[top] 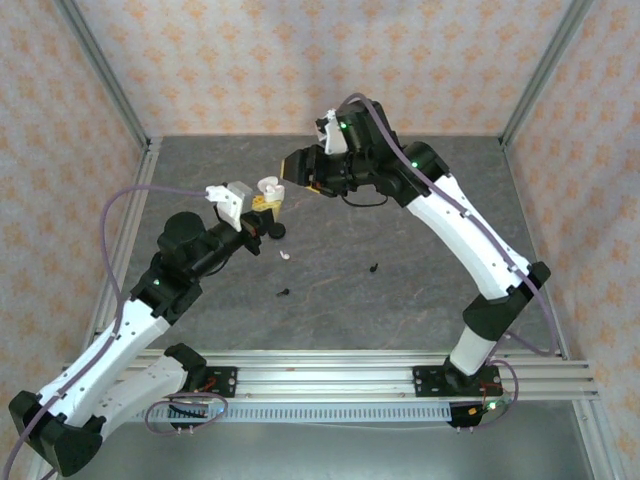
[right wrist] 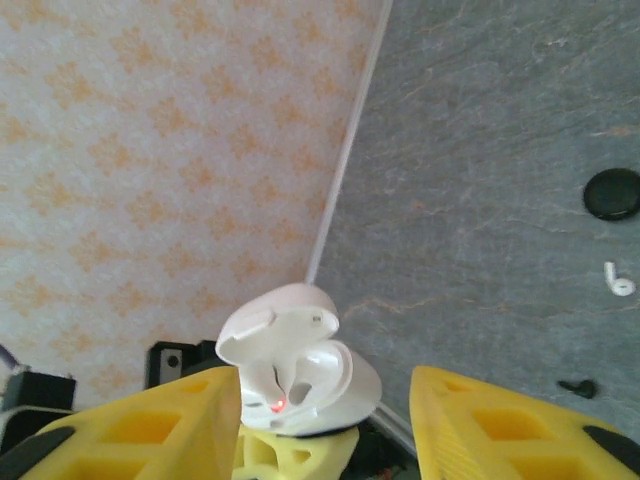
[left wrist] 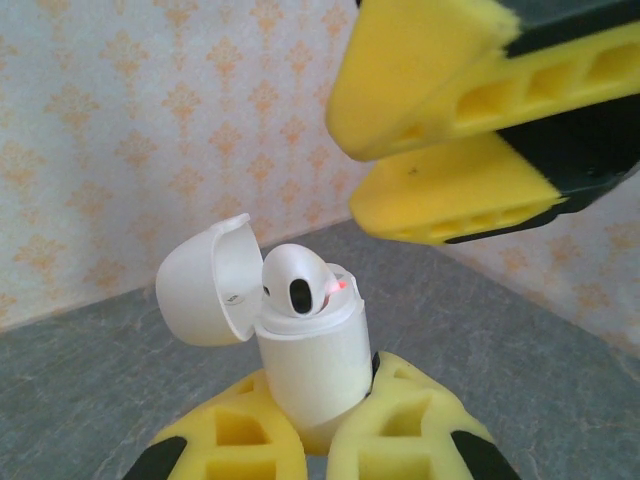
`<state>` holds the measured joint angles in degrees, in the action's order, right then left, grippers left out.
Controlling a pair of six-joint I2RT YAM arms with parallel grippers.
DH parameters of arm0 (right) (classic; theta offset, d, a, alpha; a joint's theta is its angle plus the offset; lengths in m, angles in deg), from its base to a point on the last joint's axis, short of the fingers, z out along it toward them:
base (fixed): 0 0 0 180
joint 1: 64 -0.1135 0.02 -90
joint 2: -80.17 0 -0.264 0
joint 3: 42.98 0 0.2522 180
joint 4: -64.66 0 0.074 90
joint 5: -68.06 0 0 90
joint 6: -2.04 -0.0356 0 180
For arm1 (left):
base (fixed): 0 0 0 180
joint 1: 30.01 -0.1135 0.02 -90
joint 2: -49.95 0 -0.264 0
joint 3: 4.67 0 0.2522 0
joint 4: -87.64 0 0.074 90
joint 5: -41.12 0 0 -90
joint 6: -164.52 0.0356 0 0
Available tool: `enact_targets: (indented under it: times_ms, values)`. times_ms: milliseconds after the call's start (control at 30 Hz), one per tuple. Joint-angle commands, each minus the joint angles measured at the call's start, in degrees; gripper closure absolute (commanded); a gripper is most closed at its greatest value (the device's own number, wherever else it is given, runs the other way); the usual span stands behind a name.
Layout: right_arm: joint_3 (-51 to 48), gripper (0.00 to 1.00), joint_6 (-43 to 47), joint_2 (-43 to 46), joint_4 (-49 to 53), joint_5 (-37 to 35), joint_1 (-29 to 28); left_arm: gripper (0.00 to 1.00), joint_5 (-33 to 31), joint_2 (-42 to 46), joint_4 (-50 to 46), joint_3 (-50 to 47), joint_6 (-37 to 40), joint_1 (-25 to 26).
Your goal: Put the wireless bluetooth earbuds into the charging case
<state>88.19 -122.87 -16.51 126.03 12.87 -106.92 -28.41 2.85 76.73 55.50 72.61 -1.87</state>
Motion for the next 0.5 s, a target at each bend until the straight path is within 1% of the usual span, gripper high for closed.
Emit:
enact_targets:
  times_ms: [0,167,467]
  values:
    - [-3.87,0.49,-4.27,2.82,-9.05,3.98,0.19,1.0,4.35,0.77,1.89,2.64,-1.57,0.27]
    - [-8.22,0.49,-9.26,3.88,-16.7,7.33,0.38,1.0,5.29,0.68,1.75,4.68,-2.57,0.31]
    - [-16.57,0.49,-20.32,6.07,-31.34,10.47,0.37,1.0,1.56,-0.88,4.44,6.76,-3.02,0.33]
